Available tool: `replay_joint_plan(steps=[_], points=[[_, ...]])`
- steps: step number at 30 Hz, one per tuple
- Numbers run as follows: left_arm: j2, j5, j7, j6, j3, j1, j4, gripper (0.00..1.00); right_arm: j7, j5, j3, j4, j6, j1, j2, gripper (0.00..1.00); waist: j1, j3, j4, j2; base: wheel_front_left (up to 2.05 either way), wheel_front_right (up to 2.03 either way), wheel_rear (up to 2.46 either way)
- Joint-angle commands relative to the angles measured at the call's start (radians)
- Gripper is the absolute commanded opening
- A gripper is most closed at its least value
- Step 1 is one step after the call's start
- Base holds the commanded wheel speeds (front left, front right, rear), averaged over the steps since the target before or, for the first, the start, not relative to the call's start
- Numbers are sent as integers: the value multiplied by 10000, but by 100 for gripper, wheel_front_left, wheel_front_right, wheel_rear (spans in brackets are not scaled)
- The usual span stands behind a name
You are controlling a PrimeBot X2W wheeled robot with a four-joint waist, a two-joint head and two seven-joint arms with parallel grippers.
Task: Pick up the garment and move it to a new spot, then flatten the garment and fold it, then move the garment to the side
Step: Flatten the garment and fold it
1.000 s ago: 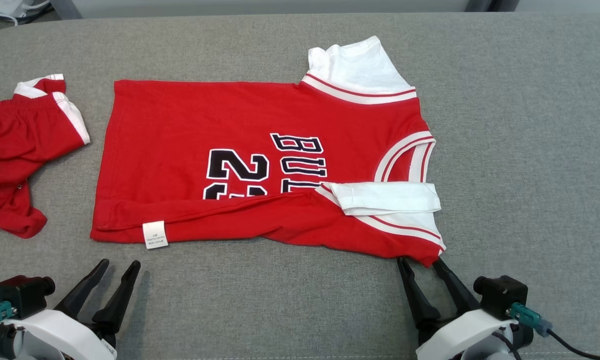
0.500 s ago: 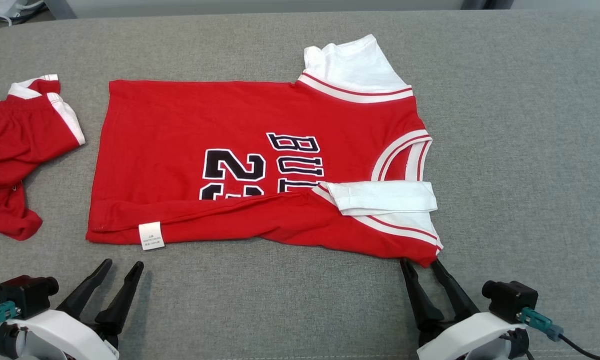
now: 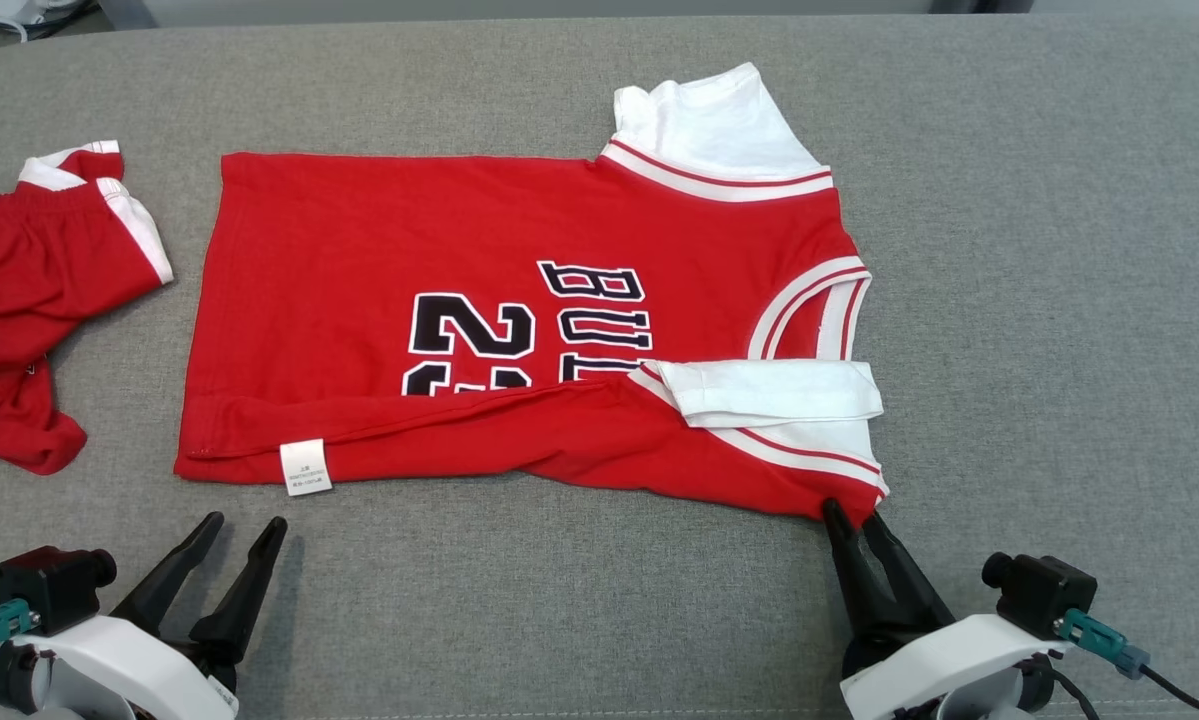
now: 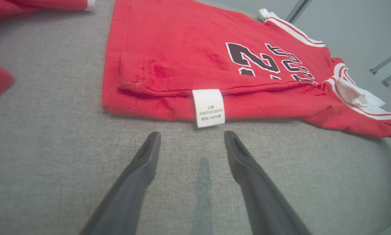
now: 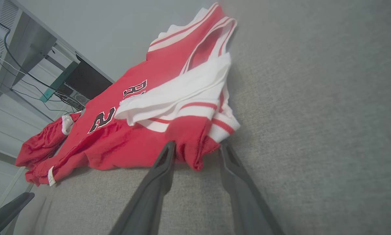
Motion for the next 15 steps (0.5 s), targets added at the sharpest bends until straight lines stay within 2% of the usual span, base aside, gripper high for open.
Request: replay_joint_plan(steps=[1,2,15], points=[[394,126,-132,2,461,-160,-147,100,-133,65,269,-320,-2,-21,-20,13,0,28,-6,0,0,0,0],[397,127,-132,2,459,-165,-157,100,-133,65,280,-323,-2,-31,-20,0,0,43,-7,0,0,0,0],[707,-426,-132,2,772,-645,-176,100,-133,-543,-334,-340,-2,-16,-20,0,0,253,-91,0,0,0,0]])
